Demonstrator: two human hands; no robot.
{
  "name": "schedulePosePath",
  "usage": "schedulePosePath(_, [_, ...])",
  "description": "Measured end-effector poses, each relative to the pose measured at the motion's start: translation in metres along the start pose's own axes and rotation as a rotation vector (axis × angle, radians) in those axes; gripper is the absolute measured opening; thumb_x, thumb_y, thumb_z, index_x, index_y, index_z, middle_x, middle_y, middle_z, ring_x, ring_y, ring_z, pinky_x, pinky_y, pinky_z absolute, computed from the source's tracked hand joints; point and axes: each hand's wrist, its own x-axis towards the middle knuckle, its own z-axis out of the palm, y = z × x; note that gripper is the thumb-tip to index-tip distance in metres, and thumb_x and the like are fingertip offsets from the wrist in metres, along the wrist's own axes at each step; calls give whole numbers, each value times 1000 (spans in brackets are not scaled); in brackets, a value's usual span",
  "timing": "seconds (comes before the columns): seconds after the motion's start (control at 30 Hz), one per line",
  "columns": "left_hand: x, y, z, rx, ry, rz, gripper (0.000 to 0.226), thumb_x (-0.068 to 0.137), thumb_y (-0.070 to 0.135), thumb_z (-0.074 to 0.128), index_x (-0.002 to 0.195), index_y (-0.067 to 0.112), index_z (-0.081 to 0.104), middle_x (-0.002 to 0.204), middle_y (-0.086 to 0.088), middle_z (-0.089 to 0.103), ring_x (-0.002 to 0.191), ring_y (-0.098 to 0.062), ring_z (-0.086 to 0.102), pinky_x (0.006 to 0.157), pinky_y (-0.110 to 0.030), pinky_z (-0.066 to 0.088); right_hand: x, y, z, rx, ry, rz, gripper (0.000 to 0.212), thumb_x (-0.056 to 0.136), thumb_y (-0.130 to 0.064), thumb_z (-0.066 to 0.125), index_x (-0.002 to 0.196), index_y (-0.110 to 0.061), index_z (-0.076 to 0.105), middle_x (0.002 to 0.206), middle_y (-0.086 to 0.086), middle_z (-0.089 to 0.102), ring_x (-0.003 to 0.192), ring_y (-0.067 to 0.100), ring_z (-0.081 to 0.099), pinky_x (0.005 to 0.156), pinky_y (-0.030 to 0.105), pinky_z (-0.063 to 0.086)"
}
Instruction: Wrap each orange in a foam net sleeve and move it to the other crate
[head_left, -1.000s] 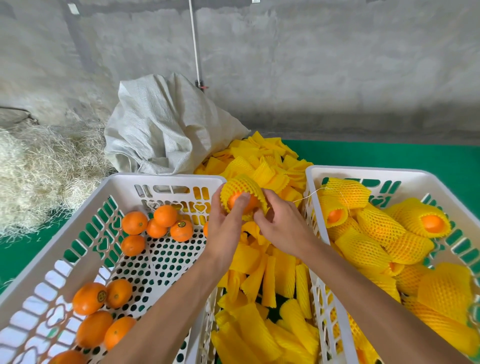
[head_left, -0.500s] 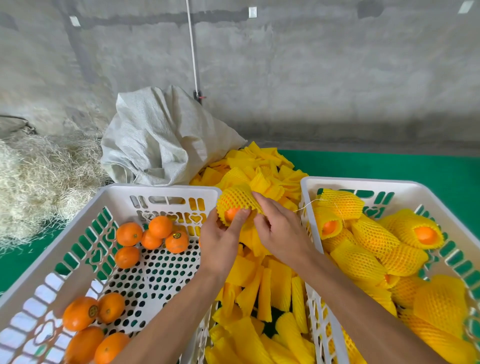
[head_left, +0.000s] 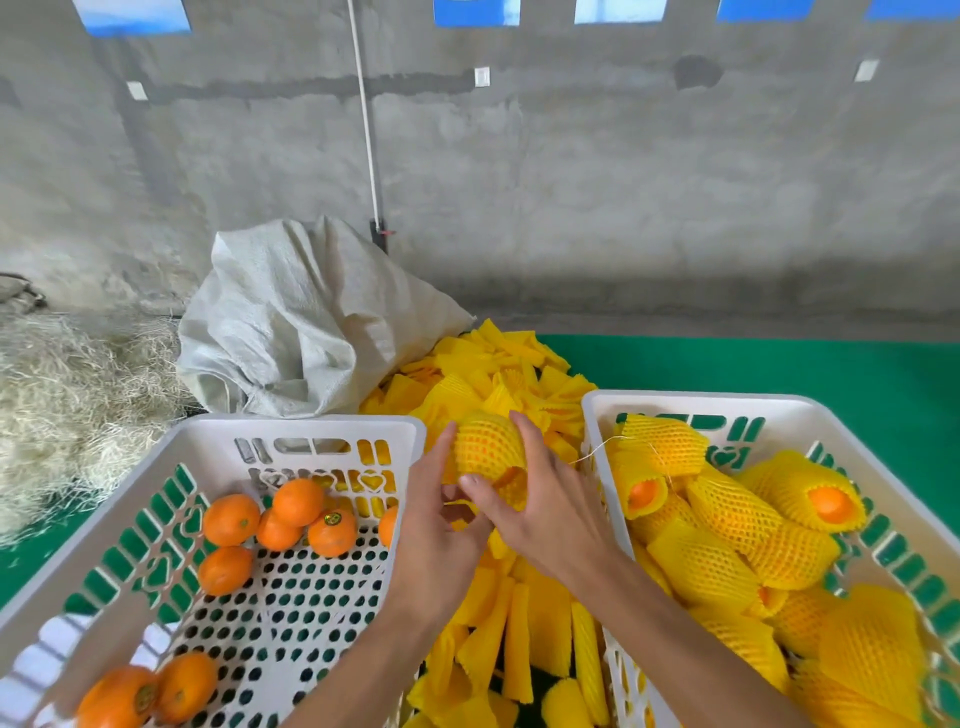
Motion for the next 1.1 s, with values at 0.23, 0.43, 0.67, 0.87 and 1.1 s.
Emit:
schedulePosePath(0.23, [-5, 1, 4, 57, -103, 31, 73, 96, 7, 70, 154, 37, 37, 141, 35, 50, 122, -6, 63, 88, -29, 58, 27, 23, -26, -423, 246, -53, 86, 81, -54, 77, 151, -26, 35, 138, 11, 48, 103, 29, 66, 64, 34, 58])
schedulePosePath(0.43, [-7, -3, 4, 92, -166, -58, 57, 97, 19, 73, 144, 38, 46, 129, 32, 56, 113, -3, 66, 76, -22, 58, 33, 81, -57, -504, 345, 328, 81, 89, -32, 75, 154, -17, 30, 145, 22, 39, 128, 41, 46, 96, 51, 47])
schedulePosePath(0.67, [-7, -1, 3, 66, -66, -34, 33, 100, 17, 67, 125, 38, 62, 109, 1, 72, 99, -11, 69, 62, -21, 53, 27, 86, -52, -604, 134, 462, 77, 98, -48, 57, 155, -9, 23, 157, 25, 32, 145, 44, 29, 117, 54, 31])
schedulePosePath(0.87, [-7, -1, 5, 54, -60, -17, 25, 102, 17, 64, 117, 36, 64, 103, 3, 70, 94, -14, 73, 57, -20, 51, 24, 56, -38, -594, 152, 216, 55, 101, -39, 52, 142, -2, 47, 153, 25, 40, 144, 41, 33, 118, 52, 28])
schedulePosePath(1.1, [-6, -2, 5, 50, -40, 33, 19, 101, 17, 59, 114, 28, 67, 103, -2, 70, 88, -15, 72, 55, -19, 47, 16, 37, -11, -640, 8, 49, 49, 99, -40, 55, 131, -3, 59, 151, 22, 45, 144, 39, 34, 121, 50, 20])
